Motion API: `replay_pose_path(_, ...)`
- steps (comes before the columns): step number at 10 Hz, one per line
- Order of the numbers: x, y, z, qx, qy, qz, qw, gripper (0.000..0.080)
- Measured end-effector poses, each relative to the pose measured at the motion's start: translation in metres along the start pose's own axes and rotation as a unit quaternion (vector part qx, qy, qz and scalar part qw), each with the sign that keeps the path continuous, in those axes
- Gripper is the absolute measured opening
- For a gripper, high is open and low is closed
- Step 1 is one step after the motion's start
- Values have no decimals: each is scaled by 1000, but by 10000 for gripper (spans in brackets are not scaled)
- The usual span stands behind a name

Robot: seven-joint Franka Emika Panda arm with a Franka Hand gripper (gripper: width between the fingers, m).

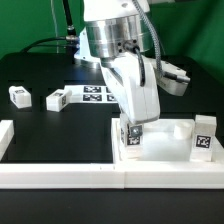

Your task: Assemble square table

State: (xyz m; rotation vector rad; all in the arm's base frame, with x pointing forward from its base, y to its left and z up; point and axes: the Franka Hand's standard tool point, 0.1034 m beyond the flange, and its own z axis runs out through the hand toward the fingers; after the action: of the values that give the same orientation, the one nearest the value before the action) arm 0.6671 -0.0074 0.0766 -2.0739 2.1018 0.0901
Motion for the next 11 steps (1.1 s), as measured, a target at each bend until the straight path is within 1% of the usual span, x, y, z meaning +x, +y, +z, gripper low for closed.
replay_pose_path(1,0,0,1,0,1,20,1000,295)
replay_pose_path(2,0,1,2,0,1,9,1000,381)
replay_pose_path(3,0,0,2,1,5,-23,1000,381)
replay_pose_path(4,-2,0,6,7,35,-126,991,564)
replay_pose_path(5,-7,-3,5,5,42,-237,971,564)
replay_pose_path(6,-10,-7,2,1,41,-320,946,631)
replay_pose_path(7,-14,-7,0,-2,44,-339,940,631)
replay_pose_path(8,-12,-6,1,-5,45,-375,926,647)
replay_pose_path(9,-11,-6,1,-6,45,-394,918,649)
replay_pose_path(10,-11,-6,1,-9,50,-451,891,649)
replay_pose_path(11,-10,-8,1,-18,66,-545,835,649)
